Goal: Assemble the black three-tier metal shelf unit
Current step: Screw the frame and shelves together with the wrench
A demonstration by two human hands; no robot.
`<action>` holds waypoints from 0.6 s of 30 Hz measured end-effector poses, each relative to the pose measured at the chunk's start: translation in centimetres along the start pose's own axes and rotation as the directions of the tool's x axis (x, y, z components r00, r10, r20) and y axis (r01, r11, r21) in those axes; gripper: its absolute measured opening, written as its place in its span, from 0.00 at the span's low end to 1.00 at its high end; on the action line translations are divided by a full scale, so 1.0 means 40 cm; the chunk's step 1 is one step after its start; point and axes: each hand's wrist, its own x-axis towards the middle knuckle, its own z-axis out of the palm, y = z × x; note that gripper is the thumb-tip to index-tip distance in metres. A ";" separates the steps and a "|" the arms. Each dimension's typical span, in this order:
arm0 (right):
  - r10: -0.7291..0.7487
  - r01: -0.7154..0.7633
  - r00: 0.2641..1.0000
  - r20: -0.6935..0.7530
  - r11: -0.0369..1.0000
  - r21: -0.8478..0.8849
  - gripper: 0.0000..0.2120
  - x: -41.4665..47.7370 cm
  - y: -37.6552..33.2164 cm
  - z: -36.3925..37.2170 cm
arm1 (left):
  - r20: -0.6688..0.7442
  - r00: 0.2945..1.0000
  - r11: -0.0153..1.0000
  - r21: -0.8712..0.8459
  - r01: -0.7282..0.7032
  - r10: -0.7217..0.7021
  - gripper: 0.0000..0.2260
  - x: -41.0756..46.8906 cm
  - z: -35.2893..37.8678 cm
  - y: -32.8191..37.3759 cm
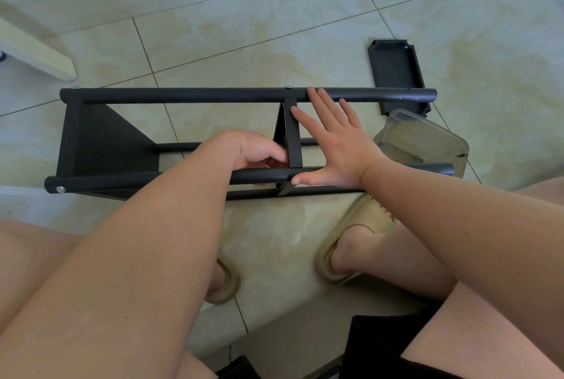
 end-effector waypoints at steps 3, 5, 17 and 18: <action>-0.001 0.001 1.000 -0.002 1.000 0.003 0.57 0.000 -0.001 0.002 | -0.006 1.000 0.999 0.043 -0.001 0.001 0.08 0.001 -0.002 0.000; -0.003 0.003 1.000 -0.008 1.000 0.003 0.57 0.000 -0.001 0.003 | -0.010 1.000 0.999 0.029 -0.020 0.020 0.08 -0.001 -0.003 -0.002; -0.001 0.001 1.000 -0.006 1.000 0.003 0.57 0.000 -0.001 0.000 | 0.008 1.000 1.000 0.004 0.015 -0.015 0.07 -0.001 -0.002 0.000; -0.001 0.001 1.000 -0.006 1.000 0.005 0.57 0.000 -0.001 0.000 | 0.004 1.000 0.999 0.026 0.020 -0.020 0.07 -0.002 -0.001 0.000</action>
